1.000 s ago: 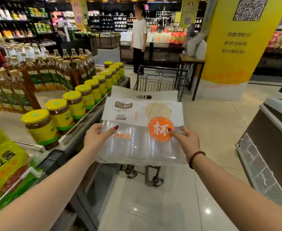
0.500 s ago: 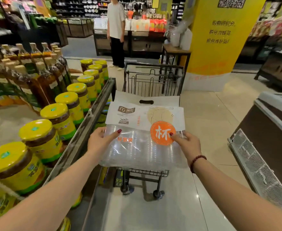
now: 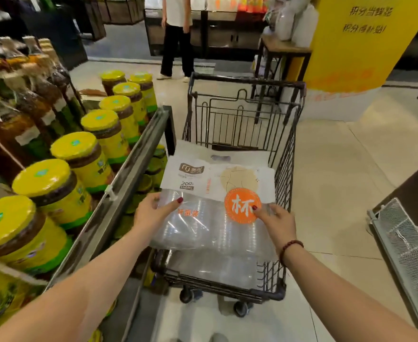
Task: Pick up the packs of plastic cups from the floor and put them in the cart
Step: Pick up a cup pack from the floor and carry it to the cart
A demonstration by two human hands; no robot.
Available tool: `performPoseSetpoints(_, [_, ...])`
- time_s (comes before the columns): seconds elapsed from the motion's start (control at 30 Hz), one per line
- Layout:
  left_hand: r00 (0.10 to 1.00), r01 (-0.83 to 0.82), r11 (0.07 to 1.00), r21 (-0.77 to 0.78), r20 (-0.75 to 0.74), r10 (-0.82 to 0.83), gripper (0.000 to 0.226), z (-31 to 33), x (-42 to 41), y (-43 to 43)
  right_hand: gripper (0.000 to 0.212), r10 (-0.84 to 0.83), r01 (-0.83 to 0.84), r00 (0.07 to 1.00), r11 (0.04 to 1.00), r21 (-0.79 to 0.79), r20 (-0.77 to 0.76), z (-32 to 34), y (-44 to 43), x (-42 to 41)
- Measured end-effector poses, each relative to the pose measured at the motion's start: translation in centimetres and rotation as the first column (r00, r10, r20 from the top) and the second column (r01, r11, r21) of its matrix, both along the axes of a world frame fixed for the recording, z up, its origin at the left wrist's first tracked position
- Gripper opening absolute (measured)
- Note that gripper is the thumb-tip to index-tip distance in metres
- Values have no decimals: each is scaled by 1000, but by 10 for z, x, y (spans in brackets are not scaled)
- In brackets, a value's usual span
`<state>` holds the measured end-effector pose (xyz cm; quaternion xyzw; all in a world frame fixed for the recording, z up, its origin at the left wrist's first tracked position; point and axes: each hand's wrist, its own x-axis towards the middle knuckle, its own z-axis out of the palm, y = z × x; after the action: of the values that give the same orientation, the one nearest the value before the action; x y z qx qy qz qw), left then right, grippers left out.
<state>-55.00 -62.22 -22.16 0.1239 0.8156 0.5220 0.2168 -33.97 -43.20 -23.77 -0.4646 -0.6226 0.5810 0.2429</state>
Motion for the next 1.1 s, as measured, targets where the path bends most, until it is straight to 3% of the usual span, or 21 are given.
performPoseSetpoints(0.1, [998,14,999,-30,63,-12,62,-14,-13,12,43,-22,21,1000,998,-65,-9,-13,10,-12])
performPoseSetpoints(0.17, [993,41,998,-49,112,-35,63,-29,-20,17,28,-22,23,1000,996,-88,15,-19,8,-16])
performPoseSetpoints(0.27, [985,92,991,-95,152,-77,48,-52,-21,15,37,-66,79,994,985,-155,90,-37,4,-15])
performPoseSetpoints(0.33, [975,107,987,-119,206,-80,43,-69,-17,7,32,-76,100,990,970,-221,115,-50,-4,-11])
performPoseSetpoints(0.43, [965,168,970,-177,230,-125,59,-87,-12,-3,59,-125,171,977,944,-282,173,-71,-21,-2])
performPoseSetpoints(0.6, [960,237,953,-190,198,-200,41,-94,-17,-2,102,-204,260,957,920,-293,209,-83,-32,-4])
performPoseSetpoints(0.63, [962,240,951,-194,175,-207,42,-98,-17,-3,101,-206,268,952,917,-296,225,-84,-33,-6])
performPoseSetpoints(0.87, [974,222,948,-228,20,-224,33,-104,-10,-3,41,-157,246,937,931,-270,313,-93,-30,-11])
performPoseSetpoints(1.0, [971,238,934,-267,34,-238,34,-106,-21,-2,85,-142,233,930,940,-248,338,-107,-30,-15])
performPoseSetpoints(1.03, [969,245,929,-277,40,-244,35,-107,-24,-3,89,-125,219,929,944,-247,348,-107,-32,-17])
performPoseSetpoints(1.1, [966,258,916,-308,48,-256,38,-107,-30,-3,70,-81,184,923,951,-247,375,-96,-35,-21])
